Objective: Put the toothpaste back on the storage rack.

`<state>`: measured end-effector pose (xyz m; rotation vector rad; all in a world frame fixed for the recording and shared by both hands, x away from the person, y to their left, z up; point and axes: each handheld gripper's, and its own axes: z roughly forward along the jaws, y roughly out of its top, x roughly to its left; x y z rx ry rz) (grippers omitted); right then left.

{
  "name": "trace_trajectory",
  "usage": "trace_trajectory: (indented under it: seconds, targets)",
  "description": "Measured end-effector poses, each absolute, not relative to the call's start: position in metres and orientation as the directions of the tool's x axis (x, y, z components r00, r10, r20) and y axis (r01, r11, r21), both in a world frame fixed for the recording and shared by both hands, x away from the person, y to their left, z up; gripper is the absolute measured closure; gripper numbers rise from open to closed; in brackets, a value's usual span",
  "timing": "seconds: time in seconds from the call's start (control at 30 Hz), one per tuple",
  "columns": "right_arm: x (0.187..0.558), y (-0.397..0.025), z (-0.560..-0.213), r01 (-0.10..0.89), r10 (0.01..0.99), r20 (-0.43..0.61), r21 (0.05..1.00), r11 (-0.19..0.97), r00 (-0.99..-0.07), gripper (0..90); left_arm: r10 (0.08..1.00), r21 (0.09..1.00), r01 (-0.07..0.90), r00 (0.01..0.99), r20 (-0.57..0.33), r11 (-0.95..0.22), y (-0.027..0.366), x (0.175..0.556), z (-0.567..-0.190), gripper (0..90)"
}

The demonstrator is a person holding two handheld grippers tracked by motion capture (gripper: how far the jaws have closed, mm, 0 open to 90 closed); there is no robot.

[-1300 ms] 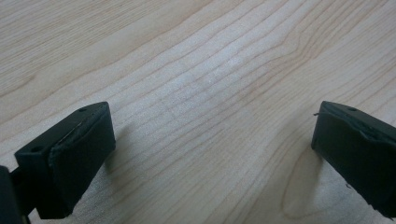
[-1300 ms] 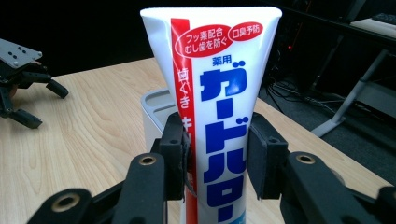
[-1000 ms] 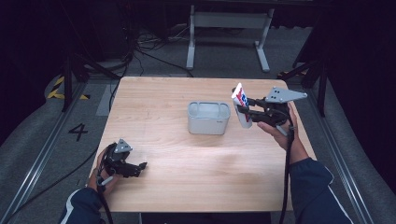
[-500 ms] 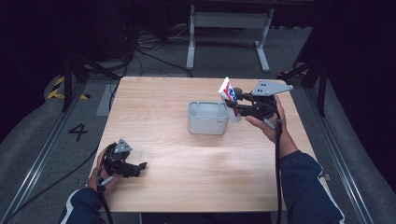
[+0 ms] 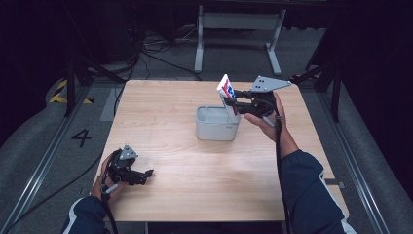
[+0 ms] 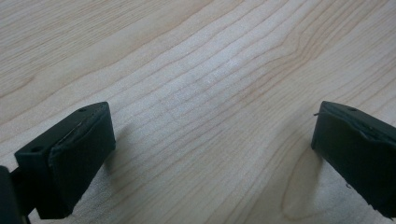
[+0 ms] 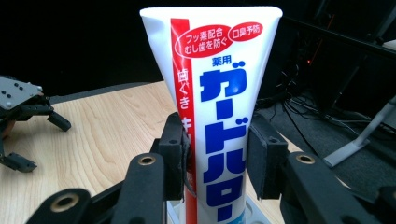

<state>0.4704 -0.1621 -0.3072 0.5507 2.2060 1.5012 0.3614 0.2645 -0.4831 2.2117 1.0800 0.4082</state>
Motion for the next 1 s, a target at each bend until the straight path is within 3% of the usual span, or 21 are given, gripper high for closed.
trace_trajectory:
  seconds: [1.0]
  targets:
    - [0.504, -0.125, -0.338, 0.139, 0.525, -0.07, 0.927, 0.348, -0.848, 63.5, 0.789, 0.662, 0.592, 0.614, -0.002, -0.459, 0.264, 0.361, -0.483, 0.0]
